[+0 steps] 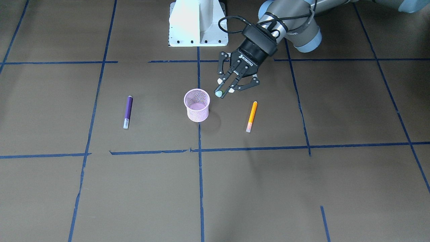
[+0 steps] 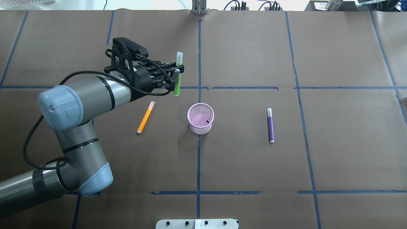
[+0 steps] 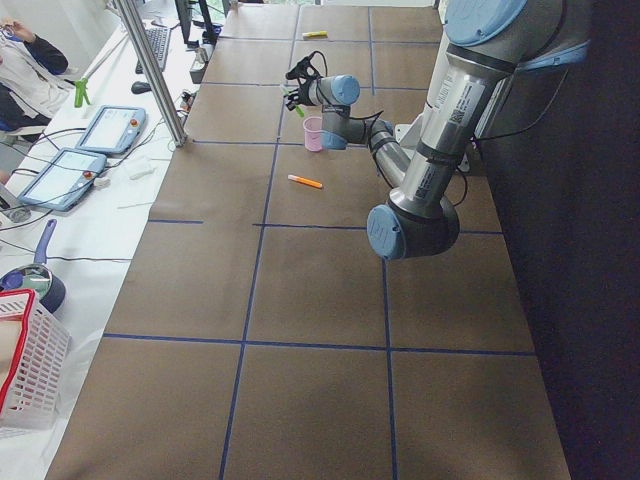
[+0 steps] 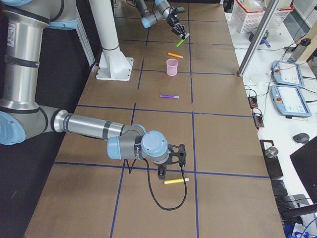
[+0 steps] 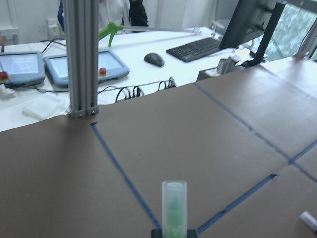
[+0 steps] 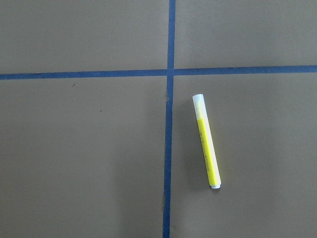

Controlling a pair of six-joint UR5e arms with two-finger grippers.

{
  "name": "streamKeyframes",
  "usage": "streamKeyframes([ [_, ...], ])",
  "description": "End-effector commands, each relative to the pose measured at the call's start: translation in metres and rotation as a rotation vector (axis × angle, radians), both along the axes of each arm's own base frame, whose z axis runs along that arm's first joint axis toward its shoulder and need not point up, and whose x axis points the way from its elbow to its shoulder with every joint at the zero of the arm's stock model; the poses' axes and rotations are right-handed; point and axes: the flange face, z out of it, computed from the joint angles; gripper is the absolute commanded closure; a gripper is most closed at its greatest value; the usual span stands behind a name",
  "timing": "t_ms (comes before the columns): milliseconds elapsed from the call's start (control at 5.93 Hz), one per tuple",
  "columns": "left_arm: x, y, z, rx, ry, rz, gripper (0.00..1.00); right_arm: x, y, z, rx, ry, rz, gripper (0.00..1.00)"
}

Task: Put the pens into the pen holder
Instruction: 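Carry the green marker upright with the left gripper over the pen cup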

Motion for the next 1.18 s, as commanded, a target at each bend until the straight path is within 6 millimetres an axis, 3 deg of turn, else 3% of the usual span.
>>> streamKeyframes([
  [0, 0.053, 0.036, 0.008, -0.009, 0.069, -0.088, 1.00, 0.000, -0.001, -0.001, 0.001, 0.000, 0.000, 0.00],
  [506, 0.099, 0.040, 0.037, -0.022, 0.086, -0.136, 1.00, 0.000, -0.002, -0.001, 0.000, 0.001, 0.002, 0.00],
  [675, 0.109, 0.036, 0.039, -0.026, 0.071, -0.136, 1.00, 0.000, -0.001, -0.001, 0.000, 0.001, 0.001, 0.00],
  [843, 0.125, 0.046, 0.037, -0.028, 0.065, -0.114, 0.99, 0.000, -0.001, 0.002, -0.002, 0.003, 0.000, 0.00],
  [1012, 0.128, 0.045, 0.040, -0.028, 0.055, -0.109, 0.93, 0.000, -0.001, 0.003, -0.002, 0.005, -0.002, 0.00],
])
